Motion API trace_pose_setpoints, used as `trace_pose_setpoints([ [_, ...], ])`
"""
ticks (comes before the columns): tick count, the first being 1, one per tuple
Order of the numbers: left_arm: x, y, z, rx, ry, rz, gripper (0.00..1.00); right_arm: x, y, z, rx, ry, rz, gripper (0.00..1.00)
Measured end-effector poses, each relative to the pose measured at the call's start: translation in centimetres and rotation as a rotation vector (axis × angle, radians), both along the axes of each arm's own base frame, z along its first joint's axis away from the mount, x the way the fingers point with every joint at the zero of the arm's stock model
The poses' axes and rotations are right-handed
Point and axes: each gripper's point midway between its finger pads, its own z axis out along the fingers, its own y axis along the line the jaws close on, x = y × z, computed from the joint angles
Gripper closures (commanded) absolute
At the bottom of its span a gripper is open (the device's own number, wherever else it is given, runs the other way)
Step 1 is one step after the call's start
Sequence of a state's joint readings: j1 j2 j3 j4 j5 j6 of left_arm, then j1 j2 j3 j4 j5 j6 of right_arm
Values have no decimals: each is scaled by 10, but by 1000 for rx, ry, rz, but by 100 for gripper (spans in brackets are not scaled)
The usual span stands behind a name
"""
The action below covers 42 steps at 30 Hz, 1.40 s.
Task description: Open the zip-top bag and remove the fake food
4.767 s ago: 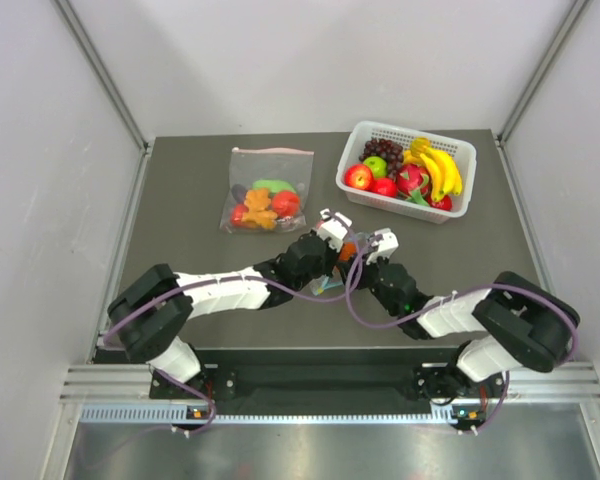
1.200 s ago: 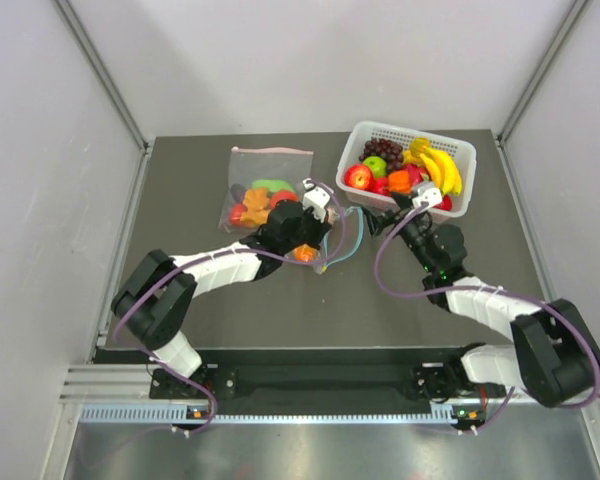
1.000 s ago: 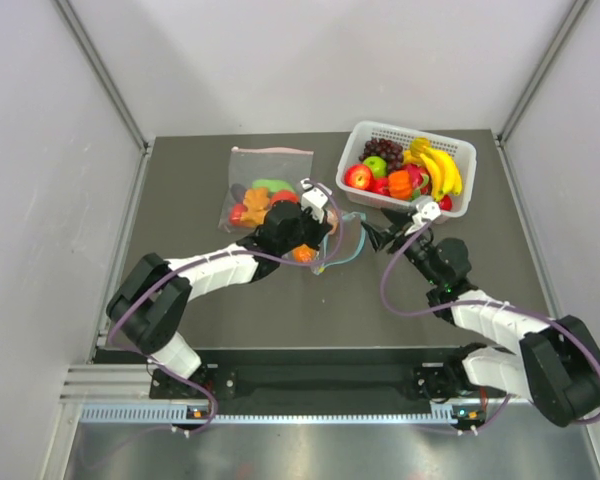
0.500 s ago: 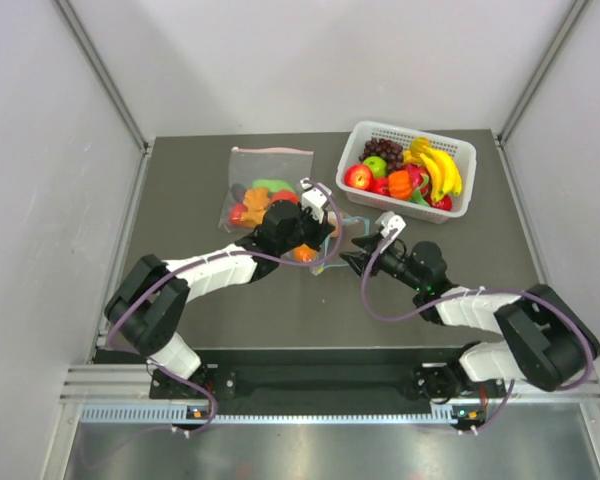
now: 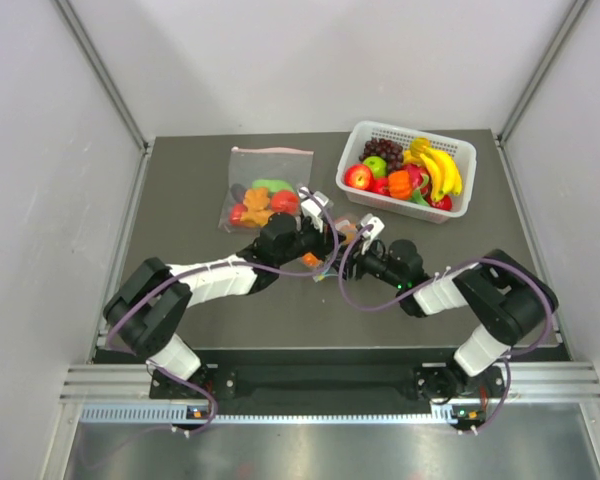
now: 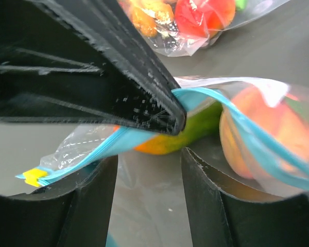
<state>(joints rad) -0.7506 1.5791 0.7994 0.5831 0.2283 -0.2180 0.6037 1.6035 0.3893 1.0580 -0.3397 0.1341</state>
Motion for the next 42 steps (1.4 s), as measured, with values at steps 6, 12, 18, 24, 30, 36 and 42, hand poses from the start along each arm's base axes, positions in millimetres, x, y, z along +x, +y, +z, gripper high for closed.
trace_pose_setpoints([
  [6,0,-1,6,-68,-2,27,100,-3,19,-8,17,22,9,36],
  [12,0,-5,15,-115,-24,44,100,5,24,-8,28,20,-54,21],
  [18,-2,-3,5,-107,-18,74,100,15,16,-12,22,16,-147,17],
  [24,3,0,4,-79,-46,118,100,22,3,-14,-7,-21,-222,16],
  [30,3,1,-4,-30,-50,123,100,21,-14,-16,-49,-53,-276,14],
  [36,0,-2,-3,-31,-49,105,100,23,-16,-14,-37,-52,-295,14],
  [42,-11,-5,-5,-33,-41,88,100,30,-25,-22,-15,-11,-380,14],
])
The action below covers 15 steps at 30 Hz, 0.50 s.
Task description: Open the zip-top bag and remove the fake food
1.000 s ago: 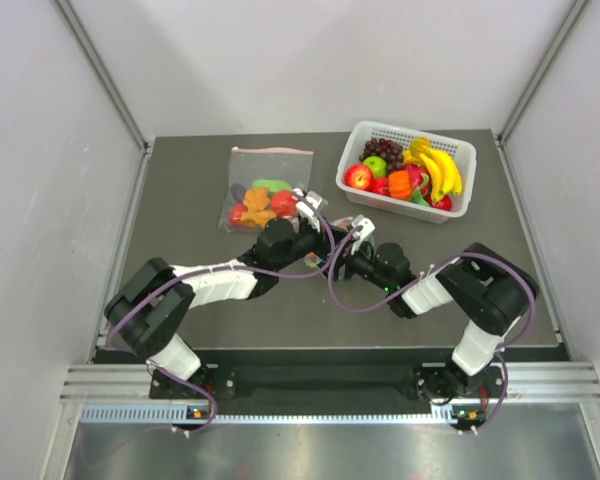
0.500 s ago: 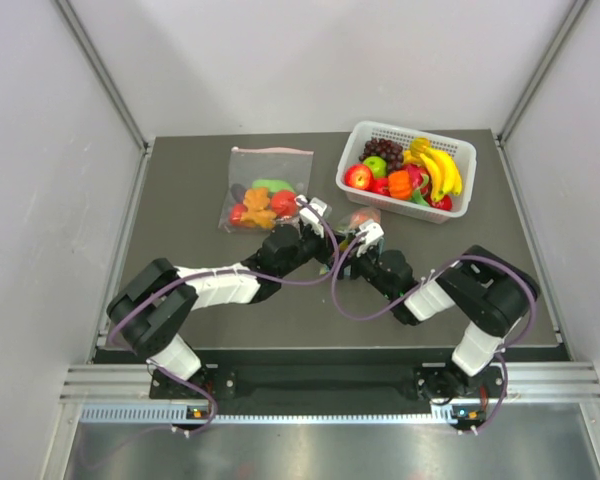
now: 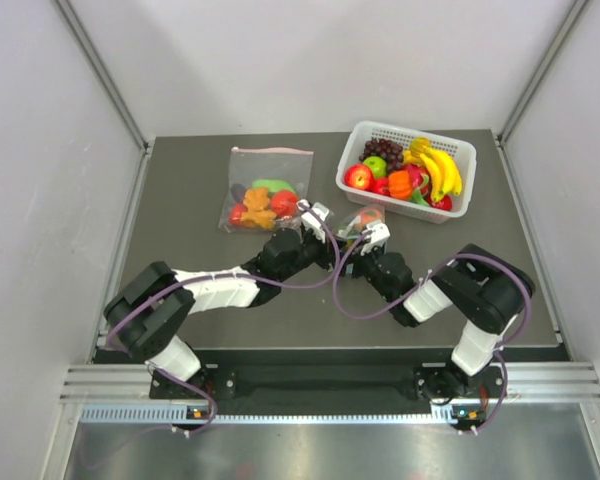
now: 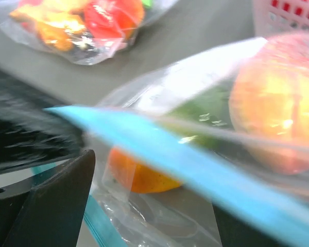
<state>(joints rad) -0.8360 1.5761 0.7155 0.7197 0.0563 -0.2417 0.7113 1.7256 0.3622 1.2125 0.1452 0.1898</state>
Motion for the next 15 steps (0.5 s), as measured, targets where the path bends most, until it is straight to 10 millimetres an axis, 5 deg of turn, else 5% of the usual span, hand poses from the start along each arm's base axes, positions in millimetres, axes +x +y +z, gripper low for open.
trace_pose_setpoints([
  [6,-2,2,-1,4,-6,13,100,3,-4,-5,53,26,-66,14],
  [15,-8,-1,-3,18,-14,12,100,-19,-18,-14,71,47,-56,14],
])
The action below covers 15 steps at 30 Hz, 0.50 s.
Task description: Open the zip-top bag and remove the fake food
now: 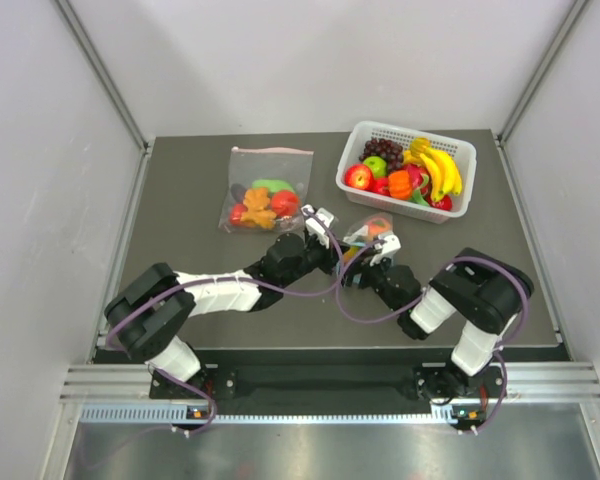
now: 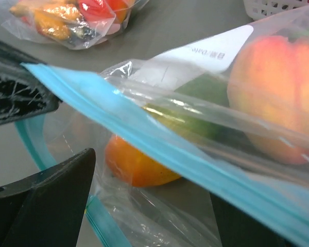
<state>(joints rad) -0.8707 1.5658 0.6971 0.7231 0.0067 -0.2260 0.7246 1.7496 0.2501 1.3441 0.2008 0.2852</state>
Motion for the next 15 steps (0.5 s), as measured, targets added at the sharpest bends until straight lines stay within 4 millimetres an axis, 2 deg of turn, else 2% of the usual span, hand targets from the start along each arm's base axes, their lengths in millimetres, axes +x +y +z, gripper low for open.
trace_pose_setpoints([
  [7,-4,-3,0,4,-4,-15,100,-19,-10,8,19,-4,24,13],
  [15,-5,-4,0,3,-6,-22,100,-22,-16,13,33,-12,9,13],
])
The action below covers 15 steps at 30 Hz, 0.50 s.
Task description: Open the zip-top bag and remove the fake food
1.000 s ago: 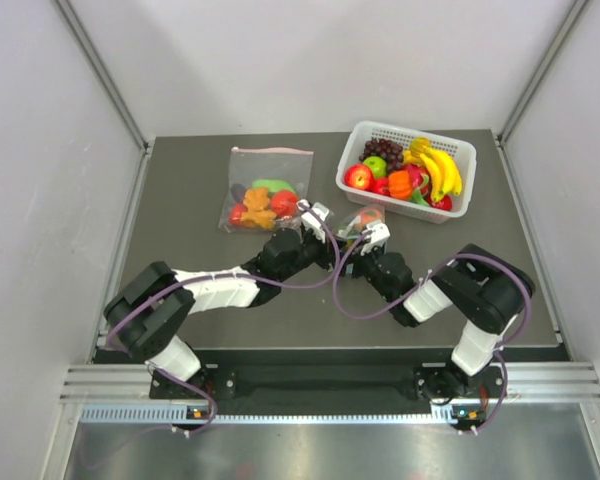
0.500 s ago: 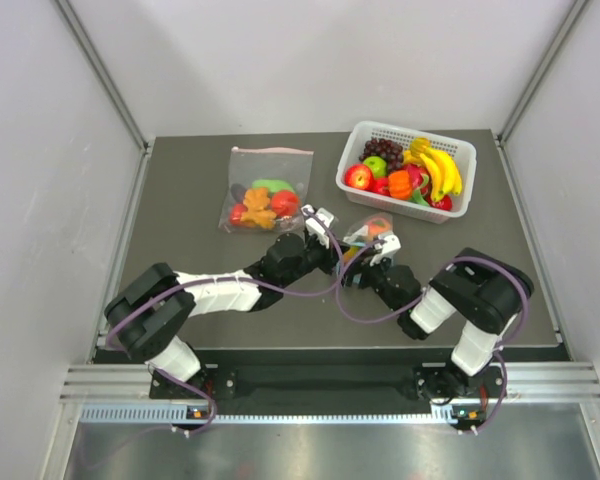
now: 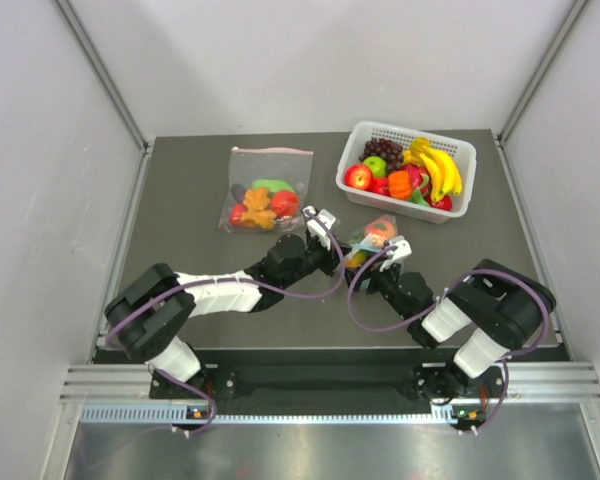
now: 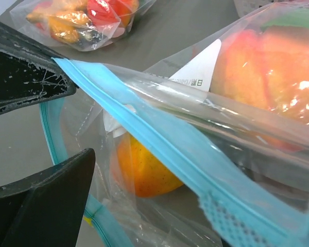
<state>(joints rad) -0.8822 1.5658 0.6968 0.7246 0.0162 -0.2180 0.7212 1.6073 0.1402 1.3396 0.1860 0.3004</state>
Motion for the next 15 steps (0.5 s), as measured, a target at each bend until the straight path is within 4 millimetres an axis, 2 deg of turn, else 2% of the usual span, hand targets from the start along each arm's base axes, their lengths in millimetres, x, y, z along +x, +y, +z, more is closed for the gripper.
trace_pose_setpoints([
  [6,-1,1,-2,8,-4,9,100,-3,-8,1,9,2,-16,13],
  [15,-1,1,-6,7,-15,19,100,5,-19,3,50,19,-64,12],
])
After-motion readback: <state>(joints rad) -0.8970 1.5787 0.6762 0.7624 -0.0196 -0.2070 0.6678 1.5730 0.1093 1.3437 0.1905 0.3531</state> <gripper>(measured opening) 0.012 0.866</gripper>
